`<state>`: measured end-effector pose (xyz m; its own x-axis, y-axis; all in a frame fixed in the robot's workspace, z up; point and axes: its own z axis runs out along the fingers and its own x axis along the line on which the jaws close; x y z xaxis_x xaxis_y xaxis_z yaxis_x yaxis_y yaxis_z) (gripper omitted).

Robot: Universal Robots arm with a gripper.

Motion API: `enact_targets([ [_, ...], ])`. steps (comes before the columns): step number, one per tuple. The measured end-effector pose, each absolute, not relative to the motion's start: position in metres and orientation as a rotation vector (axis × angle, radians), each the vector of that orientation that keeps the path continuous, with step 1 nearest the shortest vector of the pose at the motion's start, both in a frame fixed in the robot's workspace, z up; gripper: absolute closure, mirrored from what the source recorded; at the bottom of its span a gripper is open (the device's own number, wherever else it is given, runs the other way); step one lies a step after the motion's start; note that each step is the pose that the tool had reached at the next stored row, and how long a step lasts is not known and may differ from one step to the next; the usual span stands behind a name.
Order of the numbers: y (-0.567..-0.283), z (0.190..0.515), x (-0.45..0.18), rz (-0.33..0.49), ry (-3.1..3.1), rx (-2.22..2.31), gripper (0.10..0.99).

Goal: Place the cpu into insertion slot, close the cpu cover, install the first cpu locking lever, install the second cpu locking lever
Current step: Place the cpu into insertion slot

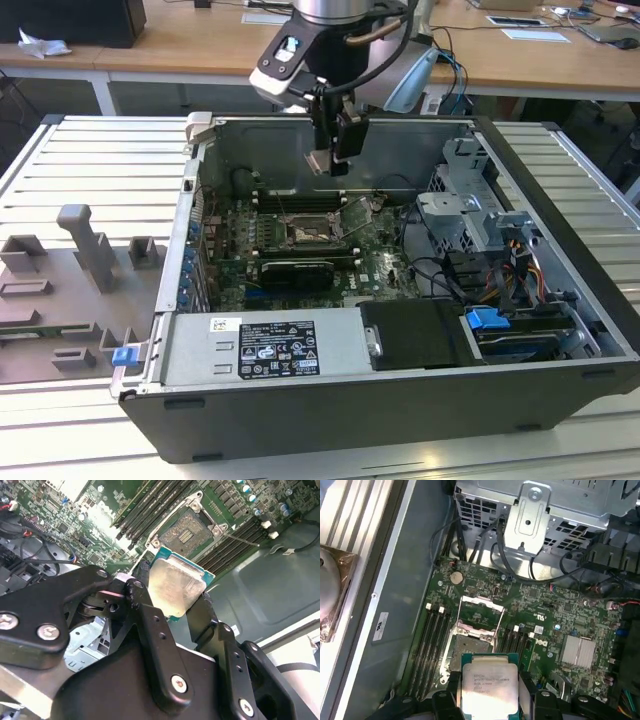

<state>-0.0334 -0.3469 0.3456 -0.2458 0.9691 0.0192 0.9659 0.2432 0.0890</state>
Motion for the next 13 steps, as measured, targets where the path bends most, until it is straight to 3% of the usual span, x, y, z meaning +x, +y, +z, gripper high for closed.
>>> enact_targets([
  [13,-0.3464,0.3391,-0.0333,0.122,2.265,2.106,0.545],
])
